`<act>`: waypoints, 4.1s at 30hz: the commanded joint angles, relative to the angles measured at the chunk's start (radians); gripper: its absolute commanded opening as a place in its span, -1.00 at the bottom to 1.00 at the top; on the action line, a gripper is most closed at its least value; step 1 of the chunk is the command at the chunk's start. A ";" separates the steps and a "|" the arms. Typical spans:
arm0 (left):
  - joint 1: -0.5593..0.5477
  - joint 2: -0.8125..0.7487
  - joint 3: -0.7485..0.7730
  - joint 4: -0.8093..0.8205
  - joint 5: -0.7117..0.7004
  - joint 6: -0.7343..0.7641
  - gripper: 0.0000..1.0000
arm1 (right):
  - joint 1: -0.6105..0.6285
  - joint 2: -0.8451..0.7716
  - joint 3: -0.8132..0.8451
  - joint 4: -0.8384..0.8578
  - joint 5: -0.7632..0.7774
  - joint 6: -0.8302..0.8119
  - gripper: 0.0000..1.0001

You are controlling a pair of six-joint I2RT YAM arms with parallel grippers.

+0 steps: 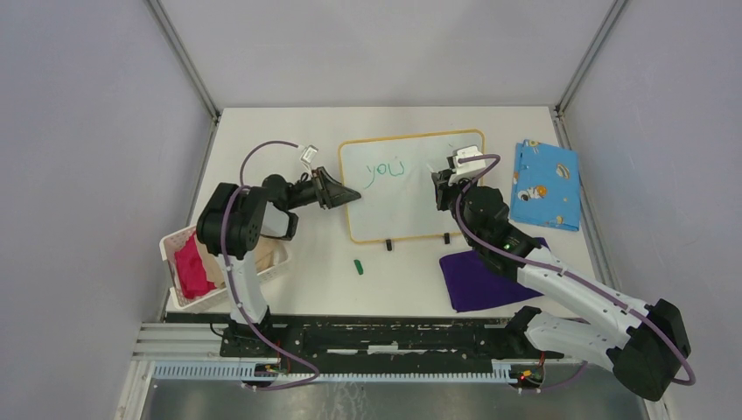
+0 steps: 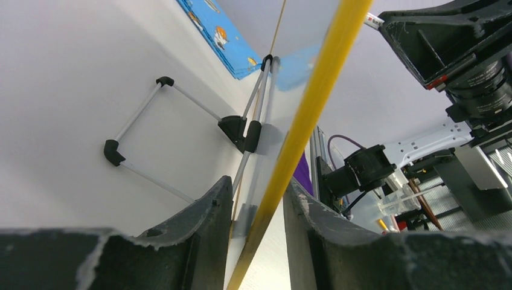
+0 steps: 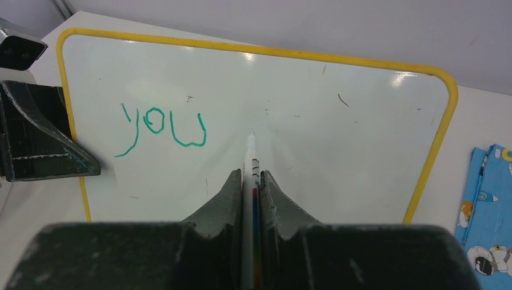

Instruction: Write a sentence on the whiteboard

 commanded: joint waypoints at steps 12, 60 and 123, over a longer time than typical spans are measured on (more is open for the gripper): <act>-0.004 -0.032 0.005 0.209 0.009 0.009 -0.70 | -0.003 -0.019 0.014 0.045 -0.017 0.009 -1.00; -0.022 -0.046 -0.027 0.114 0.081 0.180 -0.96 | -0.012 0.118 0.100 0.076 0.085 0.000 -1.00; -0.033 -0.036 -0.023 0.114 0.080 0.169 -0.96 | -0.063 0.006 -0.017 0.034 0.084 -0.009 -1.00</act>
